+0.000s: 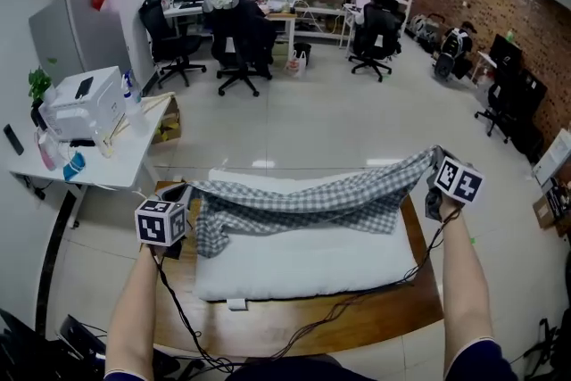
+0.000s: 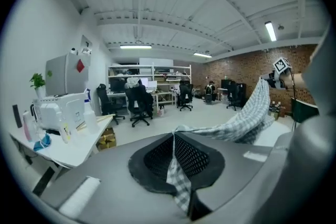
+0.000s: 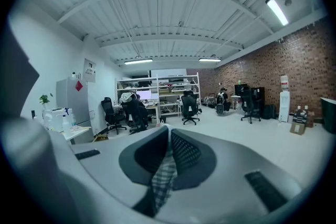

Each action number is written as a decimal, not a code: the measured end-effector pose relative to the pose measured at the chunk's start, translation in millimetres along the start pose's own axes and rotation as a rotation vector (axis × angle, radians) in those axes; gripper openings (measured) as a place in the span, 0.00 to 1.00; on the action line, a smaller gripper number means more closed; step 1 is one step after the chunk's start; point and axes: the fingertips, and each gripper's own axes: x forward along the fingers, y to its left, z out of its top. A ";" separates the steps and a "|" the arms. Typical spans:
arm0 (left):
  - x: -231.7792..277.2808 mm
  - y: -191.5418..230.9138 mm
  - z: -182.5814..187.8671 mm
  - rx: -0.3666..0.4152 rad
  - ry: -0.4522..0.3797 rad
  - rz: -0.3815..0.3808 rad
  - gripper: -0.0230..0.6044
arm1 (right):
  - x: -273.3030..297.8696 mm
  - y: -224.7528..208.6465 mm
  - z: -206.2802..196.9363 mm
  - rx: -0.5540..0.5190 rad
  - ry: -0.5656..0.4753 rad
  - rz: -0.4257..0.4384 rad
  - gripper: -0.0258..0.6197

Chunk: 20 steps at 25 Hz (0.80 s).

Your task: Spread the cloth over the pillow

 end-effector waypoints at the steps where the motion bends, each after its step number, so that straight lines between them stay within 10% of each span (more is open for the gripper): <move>1: 0.6 6.2 14.1 -0.011 -0.017 0.009 0.06 | 2.9 -0.5 3.9 -0.003 -0.002 -0.003 0.08; 20: 45.5 68.5 182.7 -0.023 -0.203 0.187 0.06 | 78.5 10.6 120.6 -0.149 -0.104 -0.001 0.08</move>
